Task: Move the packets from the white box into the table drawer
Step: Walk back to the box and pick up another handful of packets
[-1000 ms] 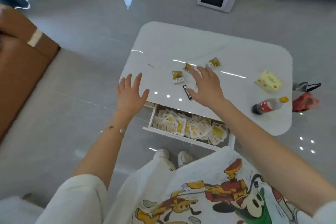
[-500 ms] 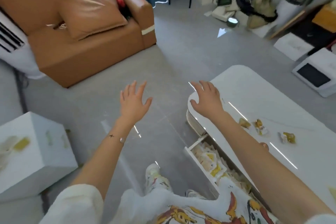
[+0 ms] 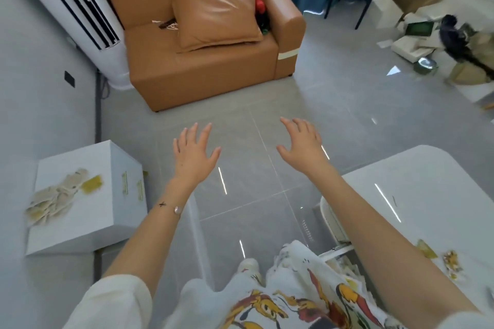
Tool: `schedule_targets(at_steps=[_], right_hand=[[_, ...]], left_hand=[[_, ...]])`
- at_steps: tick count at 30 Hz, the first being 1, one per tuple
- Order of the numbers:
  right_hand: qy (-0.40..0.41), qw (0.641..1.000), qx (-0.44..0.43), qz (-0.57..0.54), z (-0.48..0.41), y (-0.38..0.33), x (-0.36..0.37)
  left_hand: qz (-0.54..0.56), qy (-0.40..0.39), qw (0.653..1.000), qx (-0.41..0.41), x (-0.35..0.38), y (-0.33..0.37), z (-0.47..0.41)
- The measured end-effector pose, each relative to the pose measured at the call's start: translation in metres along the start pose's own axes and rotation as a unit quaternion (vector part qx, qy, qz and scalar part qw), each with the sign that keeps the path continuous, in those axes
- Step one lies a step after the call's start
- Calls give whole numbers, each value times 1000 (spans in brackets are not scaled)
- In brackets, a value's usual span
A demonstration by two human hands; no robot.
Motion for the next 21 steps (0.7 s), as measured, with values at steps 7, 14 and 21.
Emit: schedule_targets(at_steps=[7, 14, 21], right_hand=[[-25, 999, -39, -10, -90, -18, 15], [-106, 985, -133, 24, -190, -52, 56], [-166, 949, -257, 75, -253, -135, 92]], left_hand=[[13, 17, 997, -74, 5, -35, -54], [53, 45, 974, -217, 10, -86, -86], [102, 95, 919, -369, 2, -155, -56]])
Point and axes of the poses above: each hand's wrist, its own z-axis away from the middle knuckle, its own x-axis out of the palm, y = z × x, the point moved 5 cm from there along -z, towards the middle knuckle, and after that the axes turned 2 degrees about z, right-handed, at the moved point
